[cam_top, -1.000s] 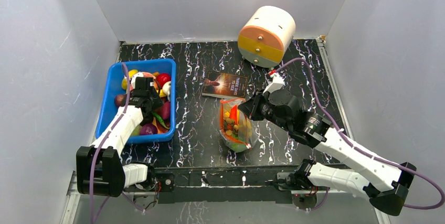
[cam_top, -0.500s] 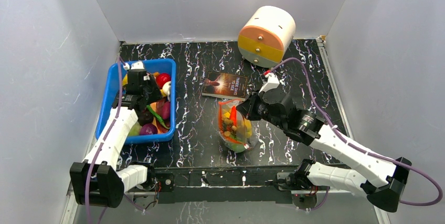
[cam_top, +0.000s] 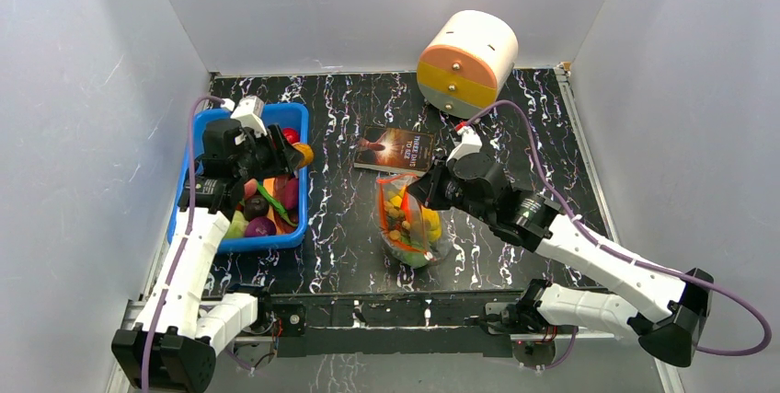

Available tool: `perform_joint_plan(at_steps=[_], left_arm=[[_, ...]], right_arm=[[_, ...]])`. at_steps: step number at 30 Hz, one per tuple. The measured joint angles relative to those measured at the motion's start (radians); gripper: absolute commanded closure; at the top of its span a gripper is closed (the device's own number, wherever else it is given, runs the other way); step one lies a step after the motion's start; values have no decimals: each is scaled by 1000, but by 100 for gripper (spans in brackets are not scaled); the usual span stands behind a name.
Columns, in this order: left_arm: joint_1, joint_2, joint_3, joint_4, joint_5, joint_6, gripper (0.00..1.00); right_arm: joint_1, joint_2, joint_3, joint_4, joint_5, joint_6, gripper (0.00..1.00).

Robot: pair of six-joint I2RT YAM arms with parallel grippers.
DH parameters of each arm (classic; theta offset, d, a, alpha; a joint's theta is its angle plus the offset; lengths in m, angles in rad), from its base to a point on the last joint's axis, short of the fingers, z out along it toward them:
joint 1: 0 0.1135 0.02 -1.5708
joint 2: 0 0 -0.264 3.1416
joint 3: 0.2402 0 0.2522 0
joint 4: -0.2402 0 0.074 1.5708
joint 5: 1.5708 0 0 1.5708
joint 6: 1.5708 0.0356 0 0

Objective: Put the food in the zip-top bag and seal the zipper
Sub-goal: Pick up the fake vegetable from the bin, then place the fake vegetable in the zipper food storage bag.

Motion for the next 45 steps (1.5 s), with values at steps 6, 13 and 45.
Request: perform_joint_plan(at_steps=[6,13,45], left_arm=[[-2,-33,-6,41,201,-39,84],[-38,-141,-60,161,352,-140,85],[-623,13,-143,408,139,-260,84]], right_arm=[[0,7,0,8,-2,18,100],[0,18,8,13,6,24,100],[-6,47,47,3,35,20,100]])
